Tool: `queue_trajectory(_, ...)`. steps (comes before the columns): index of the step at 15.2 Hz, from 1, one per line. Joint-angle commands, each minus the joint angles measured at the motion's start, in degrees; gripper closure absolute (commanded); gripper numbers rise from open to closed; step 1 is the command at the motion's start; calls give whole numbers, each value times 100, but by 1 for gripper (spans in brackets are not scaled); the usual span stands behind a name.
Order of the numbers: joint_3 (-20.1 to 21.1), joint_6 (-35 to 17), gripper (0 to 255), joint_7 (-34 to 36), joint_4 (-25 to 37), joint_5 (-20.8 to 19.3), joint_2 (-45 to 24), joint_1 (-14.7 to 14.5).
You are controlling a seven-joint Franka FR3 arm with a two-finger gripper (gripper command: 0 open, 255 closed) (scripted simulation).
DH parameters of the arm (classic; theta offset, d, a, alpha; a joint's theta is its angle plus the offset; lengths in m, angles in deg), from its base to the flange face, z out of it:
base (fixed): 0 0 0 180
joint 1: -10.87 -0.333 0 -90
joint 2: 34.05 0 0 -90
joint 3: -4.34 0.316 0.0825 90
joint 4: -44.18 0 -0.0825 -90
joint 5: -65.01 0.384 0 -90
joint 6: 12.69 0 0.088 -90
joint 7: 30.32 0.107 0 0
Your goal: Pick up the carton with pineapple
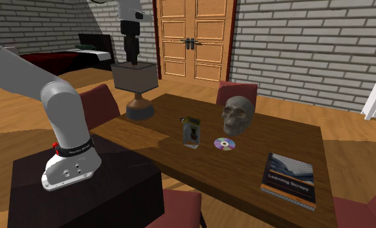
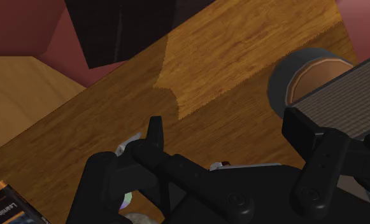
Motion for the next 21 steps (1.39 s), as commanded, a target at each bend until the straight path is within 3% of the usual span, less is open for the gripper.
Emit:
queue_trajectory(1,0,0,0,0,0,0,0,0)
queue_trajectory(11,-183,-1994,0,807,-536,-122,-1295,533)
queue_trajectory(21,-486,-3777,0,1544,-409,-185,-3035,1005)
